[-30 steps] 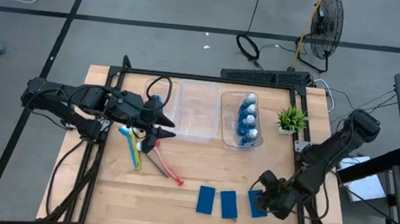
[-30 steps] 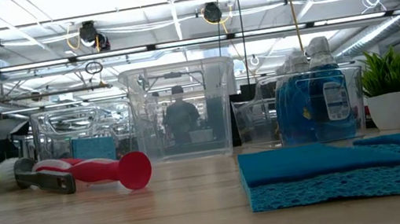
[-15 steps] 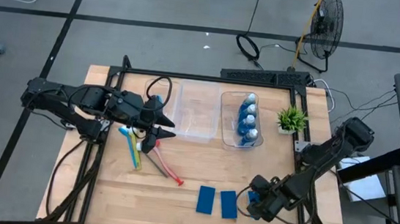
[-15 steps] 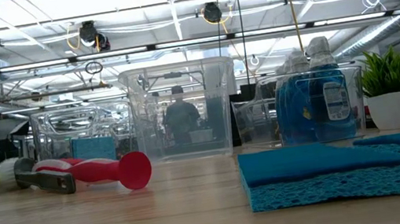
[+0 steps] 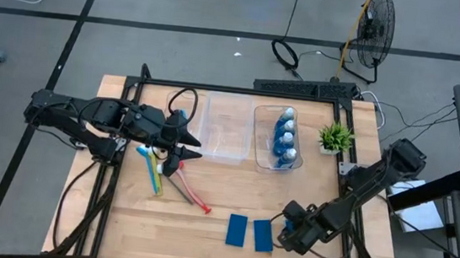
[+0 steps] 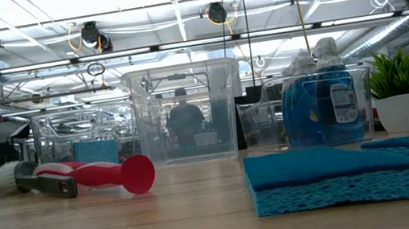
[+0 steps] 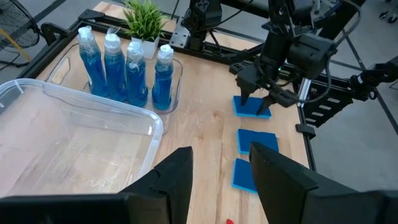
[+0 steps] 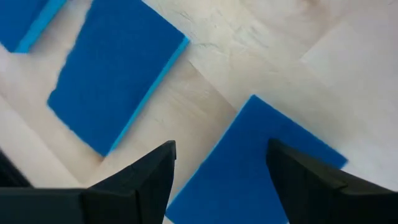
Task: Pick & Place Kitchen Sink Supplies
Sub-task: Put the blue sponge into the left transparent bin
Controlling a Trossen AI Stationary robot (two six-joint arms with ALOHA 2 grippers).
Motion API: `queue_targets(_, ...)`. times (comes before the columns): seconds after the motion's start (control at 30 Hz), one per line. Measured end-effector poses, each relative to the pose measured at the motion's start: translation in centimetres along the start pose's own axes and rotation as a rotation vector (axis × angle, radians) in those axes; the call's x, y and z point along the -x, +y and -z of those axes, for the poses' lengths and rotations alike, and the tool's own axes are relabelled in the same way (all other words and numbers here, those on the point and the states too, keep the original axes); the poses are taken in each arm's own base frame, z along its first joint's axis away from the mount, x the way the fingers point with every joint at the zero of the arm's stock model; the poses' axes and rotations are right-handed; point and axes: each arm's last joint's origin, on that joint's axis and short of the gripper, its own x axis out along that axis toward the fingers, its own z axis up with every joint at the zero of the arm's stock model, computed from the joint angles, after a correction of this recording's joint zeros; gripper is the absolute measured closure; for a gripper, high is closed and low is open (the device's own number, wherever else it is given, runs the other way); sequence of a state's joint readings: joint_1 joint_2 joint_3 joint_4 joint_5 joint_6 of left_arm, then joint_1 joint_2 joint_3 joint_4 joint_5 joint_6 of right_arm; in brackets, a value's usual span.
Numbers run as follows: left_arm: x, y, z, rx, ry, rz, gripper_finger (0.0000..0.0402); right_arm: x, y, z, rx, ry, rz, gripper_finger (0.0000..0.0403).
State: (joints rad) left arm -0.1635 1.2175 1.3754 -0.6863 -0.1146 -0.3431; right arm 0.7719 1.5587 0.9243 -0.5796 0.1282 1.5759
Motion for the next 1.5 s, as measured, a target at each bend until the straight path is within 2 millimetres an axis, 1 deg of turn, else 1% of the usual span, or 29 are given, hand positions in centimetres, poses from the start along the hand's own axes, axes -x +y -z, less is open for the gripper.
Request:
queue_targets(0.23,0.0,0.0,0.0,-0.020,0.005,-0.001,0.0238,-2.1,0.1,0.3,-0.060,0.009,0.060,0.0162)
queue_targets(0.37,0.0,0.0,0.0,-0.025,0.005,-0.001,0.0238,-3.0,-0.4,0.5,-0.127,0.026,0.141,0.0165)
queue_targets(0.47,0.0,0.0,0.1,-0.025,0.006,-0.001,0.0238,-3.1,-0.9,0.7,-0.168,0.052,0.203,0.0164)
queue_targets(0.57,0.0,0.0,0.1,-0.028,0.006,-0.001,0.0238,-2.5,-1.4,1.0,-0.200,0.078,0.245,0.0164)
queue_targets(0.83,0.0,0.0,0.1,-0.030,0.007,-0.002,0.0238,-1.9,-2.4,1.4,-0.299,0.087,0.351,0.0169)
queue_targets(1.0,0.0,0.0,0.1,-0.032,0.011,-0.003,0.0238,-1.9,-2.4,1.4,-0.301,0.085,0.350,0.0169)
queue_targets(1.23,0.0,0.0,0.1,-0.036,0.014,-0.004,0.0238,-2.0,-2.0,1.4,-0.298,0.085,0.295,0.0170)
queue_targets(1.5,0.0,0.0,0.1,-0.036,0.014,-0.004,0.0238,-2.1,-1.8,1.4,-0.242,0.095,0.273,0.0169)
